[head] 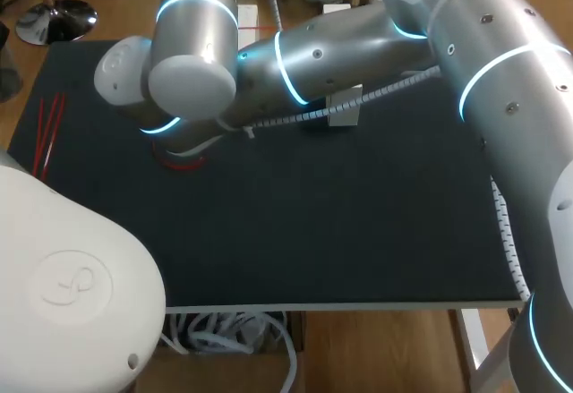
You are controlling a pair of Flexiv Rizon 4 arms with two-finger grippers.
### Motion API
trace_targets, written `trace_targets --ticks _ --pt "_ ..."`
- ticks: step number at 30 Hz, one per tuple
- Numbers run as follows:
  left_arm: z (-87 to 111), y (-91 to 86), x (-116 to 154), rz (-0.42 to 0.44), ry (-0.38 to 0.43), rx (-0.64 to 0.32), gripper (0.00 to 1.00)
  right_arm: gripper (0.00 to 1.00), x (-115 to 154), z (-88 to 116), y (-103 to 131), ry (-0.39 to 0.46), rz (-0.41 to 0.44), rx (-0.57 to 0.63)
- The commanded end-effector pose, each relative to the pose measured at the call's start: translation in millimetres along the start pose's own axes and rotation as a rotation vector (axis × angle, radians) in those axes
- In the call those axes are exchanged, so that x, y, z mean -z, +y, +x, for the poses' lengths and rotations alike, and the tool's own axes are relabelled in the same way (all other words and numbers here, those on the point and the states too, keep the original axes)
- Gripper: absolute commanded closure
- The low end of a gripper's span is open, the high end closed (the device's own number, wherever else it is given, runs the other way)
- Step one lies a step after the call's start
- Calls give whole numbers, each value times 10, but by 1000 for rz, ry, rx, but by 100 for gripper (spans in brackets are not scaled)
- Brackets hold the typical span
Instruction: Grab the tape and strap the tape.
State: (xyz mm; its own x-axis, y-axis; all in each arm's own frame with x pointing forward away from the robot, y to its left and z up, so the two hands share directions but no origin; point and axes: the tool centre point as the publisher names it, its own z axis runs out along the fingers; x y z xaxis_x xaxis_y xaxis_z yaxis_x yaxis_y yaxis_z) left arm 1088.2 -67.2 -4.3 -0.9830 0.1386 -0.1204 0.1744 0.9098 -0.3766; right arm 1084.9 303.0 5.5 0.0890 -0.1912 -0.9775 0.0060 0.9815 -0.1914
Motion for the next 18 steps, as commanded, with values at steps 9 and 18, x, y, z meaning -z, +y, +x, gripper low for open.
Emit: trace_targets --ticks 9,18 --pt "4 -4 6 -3 1 1 100 0 221 -200 -138 5 -69 -72" --pt "4 -4 6 -3 1 1 100 0 522 -219 -339 14 -91 -90"
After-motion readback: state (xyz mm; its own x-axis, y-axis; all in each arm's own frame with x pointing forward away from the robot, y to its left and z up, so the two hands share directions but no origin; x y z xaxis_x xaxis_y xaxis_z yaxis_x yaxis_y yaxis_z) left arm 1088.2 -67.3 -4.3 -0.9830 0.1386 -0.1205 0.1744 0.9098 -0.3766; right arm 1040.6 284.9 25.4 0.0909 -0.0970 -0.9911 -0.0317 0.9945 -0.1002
